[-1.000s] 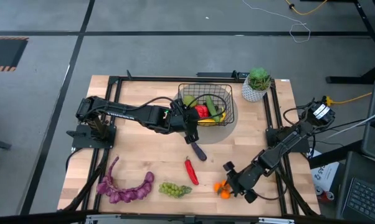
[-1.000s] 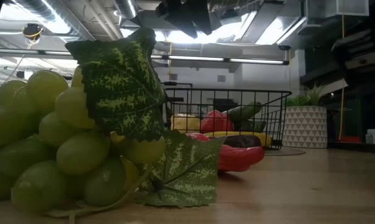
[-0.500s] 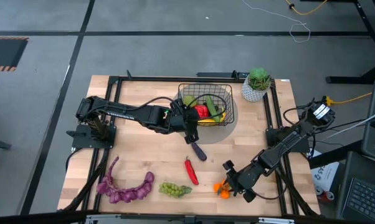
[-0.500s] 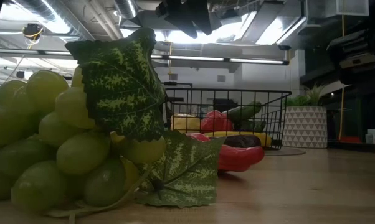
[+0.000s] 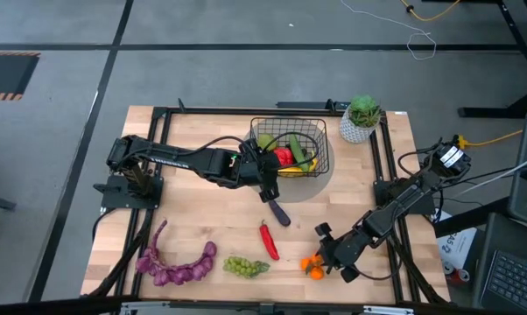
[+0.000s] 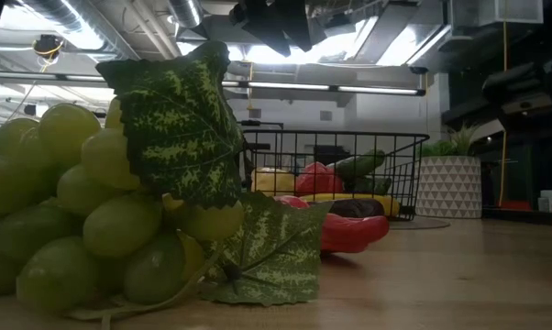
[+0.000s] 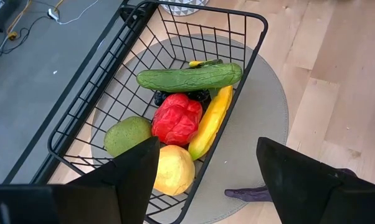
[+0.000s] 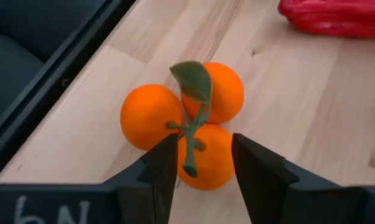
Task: Build produce basket
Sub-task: Put the orange tangerines into the black wire basket
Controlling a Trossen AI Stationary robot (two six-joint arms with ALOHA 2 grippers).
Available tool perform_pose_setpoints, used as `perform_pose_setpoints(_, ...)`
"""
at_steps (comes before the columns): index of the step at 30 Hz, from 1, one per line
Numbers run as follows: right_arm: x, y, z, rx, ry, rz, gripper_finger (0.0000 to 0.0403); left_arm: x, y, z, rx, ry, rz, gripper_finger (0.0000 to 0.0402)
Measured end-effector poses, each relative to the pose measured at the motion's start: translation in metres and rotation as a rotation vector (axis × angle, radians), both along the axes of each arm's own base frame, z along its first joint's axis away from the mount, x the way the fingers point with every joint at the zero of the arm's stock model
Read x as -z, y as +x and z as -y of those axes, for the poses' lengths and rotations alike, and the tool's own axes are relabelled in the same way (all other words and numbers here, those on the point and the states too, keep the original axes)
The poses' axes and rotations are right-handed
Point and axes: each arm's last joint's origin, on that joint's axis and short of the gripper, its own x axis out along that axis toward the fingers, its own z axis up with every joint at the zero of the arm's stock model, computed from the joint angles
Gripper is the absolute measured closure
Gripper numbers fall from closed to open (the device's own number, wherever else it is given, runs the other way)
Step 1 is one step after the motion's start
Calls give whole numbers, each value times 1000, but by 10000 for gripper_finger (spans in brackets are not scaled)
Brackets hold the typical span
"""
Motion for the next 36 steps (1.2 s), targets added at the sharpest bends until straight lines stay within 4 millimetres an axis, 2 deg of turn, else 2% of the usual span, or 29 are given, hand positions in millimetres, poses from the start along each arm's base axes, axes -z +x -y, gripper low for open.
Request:
perform_pose_setpoints(5, 0, 0, 0, 7, 0, 7, 252, 0, 0, 0, 0, 0, 0, 137)
perform_pose_setpoints(9, 0, 0, 0, 9, 3, 5, 271, 0, 0, 0, 0, 0, 0, 137)
perform_pose_setpoints(15, 0, 1, 1, 6, -29, 29, 327, 0, 0, 0, 0, 0, 0, 137)
perform_pose_setpoints(20, -1, 2, 1, 30, -52, 51, 392, 0, 0, 0, 0, 0, 0, 137)
perform_pose_setpoints(26, -2, 4, 5, 142, -141, 134, 399, 0, 0, 0, 0, 0, 0, 137)
perform_pose_setpoints(31, -3, 7, 14, 340, -261, 234, 401, 0, 0, 0, 0, 0, 0, 137)
perform_pose_setpoints(36, -2, 11, 21, 487, -187, 215, 401, 0, 0, 0, 0, 0, 0, 137)
